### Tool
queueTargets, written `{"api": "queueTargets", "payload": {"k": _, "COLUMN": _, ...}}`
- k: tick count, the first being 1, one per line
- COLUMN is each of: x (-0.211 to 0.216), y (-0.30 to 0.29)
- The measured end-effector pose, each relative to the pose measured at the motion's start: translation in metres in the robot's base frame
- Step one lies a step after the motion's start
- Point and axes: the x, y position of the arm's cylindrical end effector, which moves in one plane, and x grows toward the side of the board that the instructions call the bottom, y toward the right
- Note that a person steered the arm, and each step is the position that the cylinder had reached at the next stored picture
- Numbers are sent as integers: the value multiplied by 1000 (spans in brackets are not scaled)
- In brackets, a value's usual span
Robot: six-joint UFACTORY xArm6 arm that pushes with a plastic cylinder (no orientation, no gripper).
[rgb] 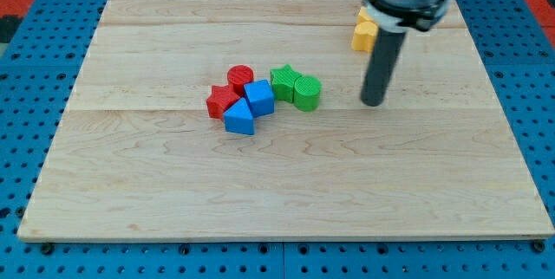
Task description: Push the green circle into the green star
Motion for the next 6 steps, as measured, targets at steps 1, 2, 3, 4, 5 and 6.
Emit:
{"api": "queueTargets", "payload": {"k": 1, "x": 0, "y": -53}}
{"api": "queueTargets", "payload": {"k": 2, "x": 0, "y": -61}}
{"api": "queueTargets", "payload": {"k": 3, "x": 0, "y": -54}}
{"api": "queueTargets", "payload": {"k": 4, "x": 0, "y": -36}}
{"api": "queueTargets", "payload": {"k": 5, "x": 16, "y": -11}}
{"api": "queueTargets", "payload": {"k": 6, "x": 35, "y": -42}}
